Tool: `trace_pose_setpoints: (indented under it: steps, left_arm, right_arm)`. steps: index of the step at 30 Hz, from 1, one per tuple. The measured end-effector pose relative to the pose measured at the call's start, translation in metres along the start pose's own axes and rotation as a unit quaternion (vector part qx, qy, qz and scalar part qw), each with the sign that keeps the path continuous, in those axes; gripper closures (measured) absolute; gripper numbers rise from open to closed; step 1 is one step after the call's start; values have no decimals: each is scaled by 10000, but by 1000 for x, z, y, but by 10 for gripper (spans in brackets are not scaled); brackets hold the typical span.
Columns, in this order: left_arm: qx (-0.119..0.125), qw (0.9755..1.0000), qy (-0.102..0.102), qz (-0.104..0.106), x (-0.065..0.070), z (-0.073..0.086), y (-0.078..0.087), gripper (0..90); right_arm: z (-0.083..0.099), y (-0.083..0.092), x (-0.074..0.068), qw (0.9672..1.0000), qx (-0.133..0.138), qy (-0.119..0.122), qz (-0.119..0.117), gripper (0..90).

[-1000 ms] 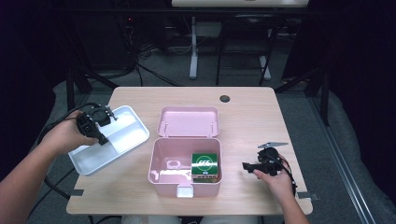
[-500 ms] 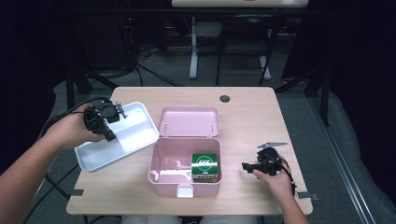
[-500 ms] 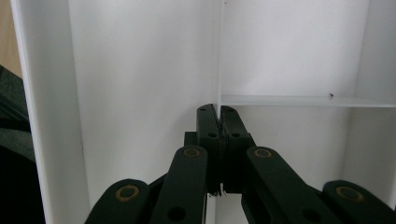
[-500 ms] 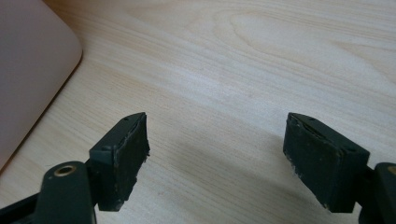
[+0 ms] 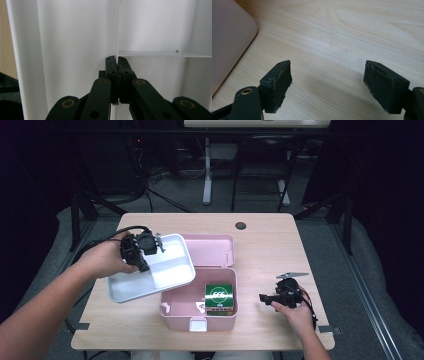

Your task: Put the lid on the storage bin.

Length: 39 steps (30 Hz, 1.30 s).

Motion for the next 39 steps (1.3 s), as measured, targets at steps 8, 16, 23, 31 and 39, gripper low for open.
trace_pose_setpoints:
  steps: [8,16,23,31,39]
  left_arm:
    - [166,9982,-584,-12,21,-46,2,891]
    - [313,9941,-1041,-1,40,-81,-2,891]
    - [304,9914,-1273,-5,53,-95,-10,891]
    - [340,9900,-1368,58,59,-105,-18,891]
    - [292,9892,-1437,-18,61,-111,-29,891]
  right_arm:
    - [0,0,0,10000,15,12,-9,218]
    - [-1,2,2,10000,90,-12,-20,218]
    - [0,3,2,10000,70,-44,-4,218]
    - [0,2,2,10000,65,-26,-1,218]
    - [0,1,2,10000,44,-19,-8,218]
Point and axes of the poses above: each handheld gripper's, and its own axes: y roughly backward along the jaws, z roughly out of its underside, x roughly to its right, the point moved 8 cm from there along -y, roughly forward along the jaws, and after that the axes turned 13 degrees about -x, right-handed, at the moved point
